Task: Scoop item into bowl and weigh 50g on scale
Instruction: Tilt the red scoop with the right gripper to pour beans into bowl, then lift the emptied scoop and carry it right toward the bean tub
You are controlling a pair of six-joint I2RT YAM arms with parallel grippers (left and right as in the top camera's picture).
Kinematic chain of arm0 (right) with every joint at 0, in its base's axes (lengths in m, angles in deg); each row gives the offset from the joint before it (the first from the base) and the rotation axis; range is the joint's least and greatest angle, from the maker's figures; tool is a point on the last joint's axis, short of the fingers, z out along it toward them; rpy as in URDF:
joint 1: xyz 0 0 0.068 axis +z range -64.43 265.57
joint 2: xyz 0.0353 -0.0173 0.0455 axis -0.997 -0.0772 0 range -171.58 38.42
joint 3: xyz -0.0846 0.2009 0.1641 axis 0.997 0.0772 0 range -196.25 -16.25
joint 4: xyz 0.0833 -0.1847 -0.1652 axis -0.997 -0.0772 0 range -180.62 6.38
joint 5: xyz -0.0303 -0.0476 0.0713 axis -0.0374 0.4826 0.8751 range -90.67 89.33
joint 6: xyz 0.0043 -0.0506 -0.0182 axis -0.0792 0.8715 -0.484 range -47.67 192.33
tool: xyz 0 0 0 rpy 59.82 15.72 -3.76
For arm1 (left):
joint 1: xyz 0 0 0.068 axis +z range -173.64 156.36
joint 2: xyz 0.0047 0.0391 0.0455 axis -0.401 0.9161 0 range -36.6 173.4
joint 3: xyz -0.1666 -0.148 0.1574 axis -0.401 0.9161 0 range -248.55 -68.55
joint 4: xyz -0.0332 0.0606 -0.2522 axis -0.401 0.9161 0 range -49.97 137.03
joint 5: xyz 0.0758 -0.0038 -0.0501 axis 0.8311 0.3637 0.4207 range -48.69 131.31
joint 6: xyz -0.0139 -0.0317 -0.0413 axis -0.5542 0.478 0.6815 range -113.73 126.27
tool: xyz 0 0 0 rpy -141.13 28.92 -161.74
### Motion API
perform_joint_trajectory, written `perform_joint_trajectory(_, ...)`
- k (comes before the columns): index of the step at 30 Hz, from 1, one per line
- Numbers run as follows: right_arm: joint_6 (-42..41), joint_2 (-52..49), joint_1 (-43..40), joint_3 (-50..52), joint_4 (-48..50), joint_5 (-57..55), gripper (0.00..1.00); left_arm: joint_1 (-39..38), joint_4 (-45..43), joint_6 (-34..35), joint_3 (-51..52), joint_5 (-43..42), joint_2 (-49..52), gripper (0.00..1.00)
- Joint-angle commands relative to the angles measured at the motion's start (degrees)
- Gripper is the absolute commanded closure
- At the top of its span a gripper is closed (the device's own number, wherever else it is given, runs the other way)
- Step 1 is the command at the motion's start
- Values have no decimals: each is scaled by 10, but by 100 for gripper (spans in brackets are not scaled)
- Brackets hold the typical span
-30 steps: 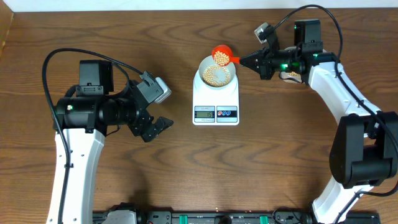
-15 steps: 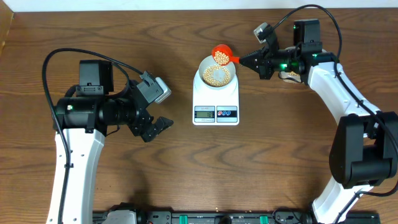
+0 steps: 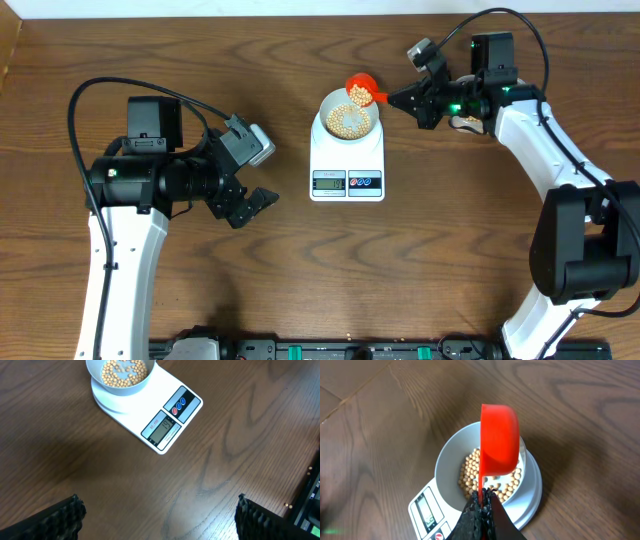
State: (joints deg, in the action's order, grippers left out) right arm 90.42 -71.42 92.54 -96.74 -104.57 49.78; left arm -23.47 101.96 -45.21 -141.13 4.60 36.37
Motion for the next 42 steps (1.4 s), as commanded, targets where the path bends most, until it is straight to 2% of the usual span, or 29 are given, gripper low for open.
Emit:
perform_joint_trajectory(1,18,24,7,0,4,8,99,2,2,-10,-12,3,3,2)
perform_joint_trajectory(3,44,19,11,0,-19,-38,99,2,2,-10,-12,3,3,2)
perform_joint_trajectory(7,45,27,11,0,-8,5,99,2,2,-10,-12,3,3,2)
perform_joint_trajectory(10,52,26,13,0,-20,-44,99,2,2,-10,-12,3,3,2)
perform_joint_trajectory(13,52,37,14,0,-5,-11,99,2,2,-10,-12,3,3,2)
perform_joint_trajectory(15,52,35,17,0,-18,-52,99,2,2,-10,-12,3,3,2)
perform_joint_trajectory(18,51,41,17,0,-12,-16,99,2,2,-10,-12,3,3,2)
perform_joint_trajectory(22,59,38,22,0,-21,-59,99,2,2,-10,-12,3,3,2)
perform_joint_trajectory(26,58,45,22,0,-11,-22,99,2,2,-10,-12,3,3,2)
perform_joint_trajectory(29,65,42,24,0,-23,-73,99,2,2,-10,-12,3,3,2)
perform_joint_trajectory(42,64,71,26,0,-14,-51,99,2,2,-10,-12,3,3,2)
